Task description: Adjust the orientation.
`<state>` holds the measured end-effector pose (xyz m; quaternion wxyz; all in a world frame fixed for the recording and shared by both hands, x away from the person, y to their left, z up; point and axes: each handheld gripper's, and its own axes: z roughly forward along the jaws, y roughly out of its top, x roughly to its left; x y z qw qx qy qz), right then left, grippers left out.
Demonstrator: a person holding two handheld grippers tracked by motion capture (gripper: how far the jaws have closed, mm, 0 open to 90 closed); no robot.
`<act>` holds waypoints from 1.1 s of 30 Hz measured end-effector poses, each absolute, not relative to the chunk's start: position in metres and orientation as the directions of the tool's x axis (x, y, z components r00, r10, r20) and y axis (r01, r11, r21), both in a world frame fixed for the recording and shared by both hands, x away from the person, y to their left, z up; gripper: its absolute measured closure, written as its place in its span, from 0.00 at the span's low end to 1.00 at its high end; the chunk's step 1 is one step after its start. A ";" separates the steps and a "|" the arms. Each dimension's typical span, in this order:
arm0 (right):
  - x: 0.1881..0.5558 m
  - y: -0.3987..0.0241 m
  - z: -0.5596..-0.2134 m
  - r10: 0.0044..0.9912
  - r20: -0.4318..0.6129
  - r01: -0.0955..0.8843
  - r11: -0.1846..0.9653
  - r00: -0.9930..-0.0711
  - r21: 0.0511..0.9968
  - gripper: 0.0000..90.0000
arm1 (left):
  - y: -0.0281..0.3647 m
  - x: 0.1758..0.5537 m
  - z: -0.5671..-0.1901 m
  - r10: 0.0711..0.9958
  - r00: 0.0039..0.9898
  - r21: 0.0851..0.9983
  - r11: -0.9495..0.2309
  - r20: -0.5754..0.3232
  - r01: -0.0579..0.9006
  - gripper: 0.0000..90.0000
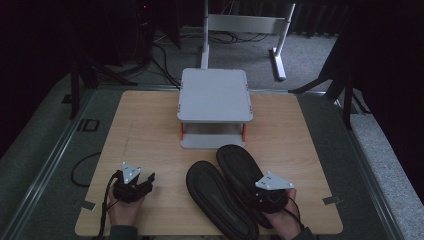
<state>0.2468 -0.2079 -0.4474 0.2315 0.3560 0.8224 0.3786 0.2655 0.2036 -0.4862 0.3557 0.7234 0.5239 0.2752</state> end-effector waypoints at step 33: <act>0.273 -0.275 -0.435 0.880 0.085 0.494 0.180 -0.468 0.851 0.46 | 0.205 0.264 -0.484 0.956 0.291 0.806 -0.200 0.036 0.557 0.49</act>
